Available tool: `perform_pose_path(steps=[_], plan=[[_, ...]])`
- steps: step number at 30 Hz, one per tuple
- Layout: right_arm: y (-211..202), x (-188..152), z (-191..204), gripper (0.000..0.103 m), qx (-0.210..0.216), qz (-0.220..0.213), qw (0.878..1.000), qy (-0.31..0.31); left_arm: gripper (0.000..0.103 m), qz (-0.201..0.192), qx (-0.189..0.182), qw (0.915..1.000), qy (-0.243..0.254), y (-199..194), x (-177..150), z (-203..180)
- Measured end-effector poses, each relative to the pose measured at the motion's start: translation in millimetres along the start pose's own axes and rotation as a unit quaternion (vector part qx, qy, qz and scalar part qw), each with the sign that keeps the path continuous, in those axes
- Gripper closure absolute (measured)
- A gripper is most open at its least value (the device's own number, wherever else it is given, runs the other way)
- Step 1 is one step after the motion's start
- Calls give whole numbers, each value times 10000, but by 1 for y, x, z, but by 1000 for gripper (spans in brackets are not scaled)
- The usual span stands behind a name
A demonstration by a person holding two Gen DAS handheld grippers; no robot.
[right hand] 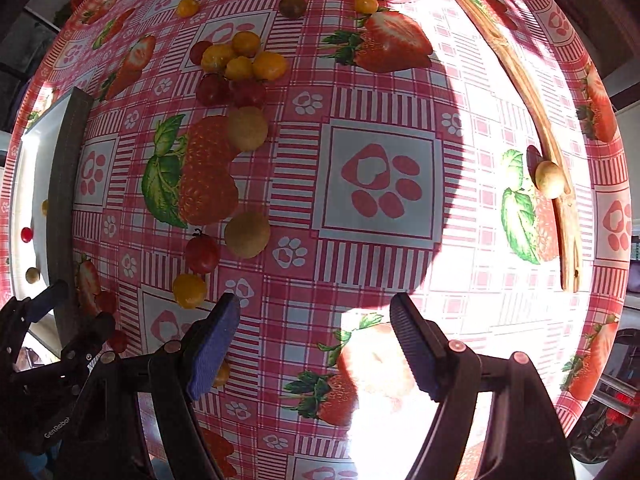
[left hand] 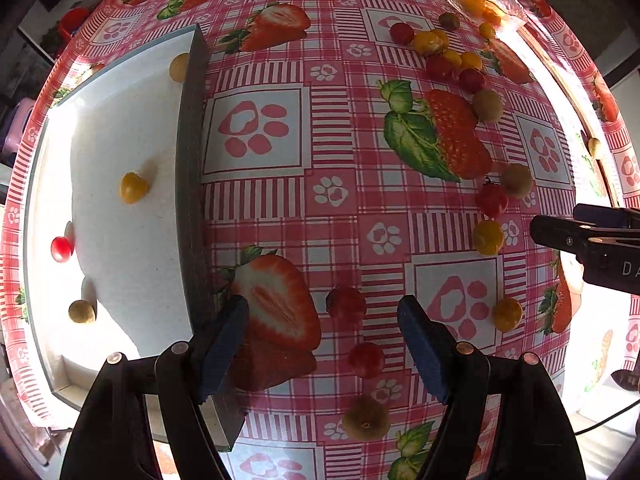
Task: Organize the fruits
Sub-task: 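Grasp a red cherry tomato with the left tool while the right grasps a brown fruit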
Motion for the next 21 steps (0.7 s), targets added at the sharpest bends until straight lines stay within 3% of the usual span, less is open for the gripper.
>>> perform_pose_path(steps=[3, 6, 11, 14, 16, 18, 20, 21], plan=[[3, 7, 8, 24, 15, -102, 9996, -261, 25, 160, 47, 9999, -23, 10, -2, -2], [5, 16, 16, 34, 50, -162, 9989, -438, 25, 98, 58, 9999, -36, 10, -2, -3], [9, 29, 28, 39, 72, -263, 9979, -584, 27, 138, 56, 9997, -189, 10, -2, -4], [8, 34, 36, 49, 37, -307, 9971, -698, 41, 108, 30, 9998, -182, 7, -3, -5], [7, 35, 41, 66, 23, -327, 9963, -793, 52, 97, 16, 9998, -160, 4, -4, -7], [7, 35, 45, 75, 24, -330, 9961, -823, 71, 58, 8, 9998, -165, 2, -4, -8], [7, 37, 48, 75, 24, -341, 9964, -781, 82, 43, -54, 9998, -185, 0, -3, -10], [8, 36, 50, 75, 14, -352, 9966, -746, 81, 36, -140, 9997, -219, -2, -2, -9]])
Point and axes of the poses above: each gripper's, at about its wrist camera, not at the fingertips, and y roughly the way its jaws point, z to its left, x to its top, the point moved 4 cm from there along y, roughly the way its jaws point, and after that the axes turned 2 degrees about -y, right-handed, at the moved point
